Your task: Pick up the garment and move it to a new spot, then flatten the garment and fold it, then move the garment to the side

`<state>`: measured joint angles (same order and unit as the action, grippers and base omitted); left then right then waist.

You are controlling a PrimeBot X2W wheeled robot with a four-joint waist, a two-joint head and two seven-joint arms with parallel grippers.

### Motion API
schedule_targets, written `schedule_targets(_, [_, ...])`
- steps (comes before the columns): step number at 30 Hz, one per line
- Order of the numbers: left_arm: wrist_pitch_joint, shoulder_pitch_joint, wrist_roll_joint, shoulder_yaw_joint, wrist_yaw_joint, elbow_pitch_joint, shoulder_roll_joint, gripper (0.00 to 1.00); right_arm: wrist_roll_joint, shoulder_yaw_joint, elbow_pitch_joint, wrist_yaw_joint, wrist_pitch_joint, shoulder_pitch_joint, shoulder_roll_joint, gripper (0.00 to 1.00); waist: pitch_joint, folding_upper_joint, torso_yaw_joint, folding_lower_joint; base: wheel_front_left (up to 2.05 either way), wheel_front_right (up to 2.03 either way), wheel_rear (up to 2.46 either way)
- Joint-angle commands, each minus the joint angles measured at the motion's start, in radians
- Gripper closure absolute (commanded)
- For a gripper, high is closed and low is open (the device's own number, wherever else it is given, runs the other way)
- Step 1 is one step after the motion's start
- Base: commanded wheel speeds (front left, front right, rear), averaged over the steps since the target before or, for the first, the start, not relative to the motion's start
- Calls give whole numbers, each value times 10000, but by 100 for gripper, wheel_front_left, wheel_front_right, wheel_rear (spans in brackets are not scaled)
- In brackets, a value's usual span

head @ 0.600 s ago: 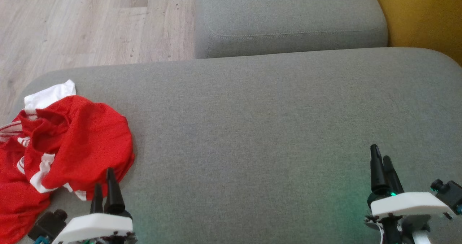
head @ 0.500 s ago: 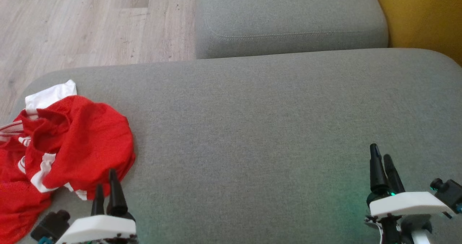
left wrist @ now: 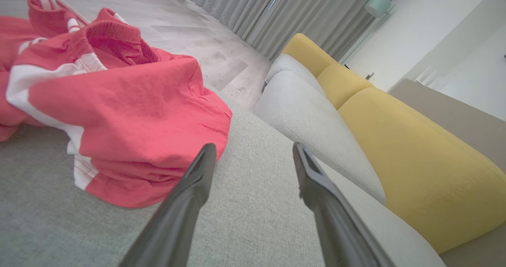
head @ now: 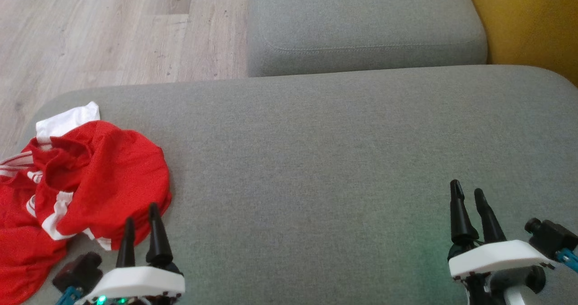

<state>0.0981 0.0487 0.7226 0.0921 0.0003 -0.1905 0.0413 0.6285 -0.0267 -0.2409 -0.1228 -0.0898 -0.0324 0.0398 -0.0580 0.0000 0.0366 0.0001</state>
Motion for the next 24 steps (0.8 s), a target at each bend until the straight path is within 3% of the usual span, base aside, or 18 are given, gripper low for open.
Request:
schedule_targets(1, [140, -250, -425, -103, 66, 415, 60, 0, -404, -134, 329, -47, -214, 332, 67, 0, -13, 0, -1, -1, 0, 0, 0])
schedule_targets(24, [785, -133, -3064, 344, 207, 450, 72, 0, -2988, -572, 465, -61, -863, 268, 83, 0, -191, 0, 3, -1, 0, 0, 0])
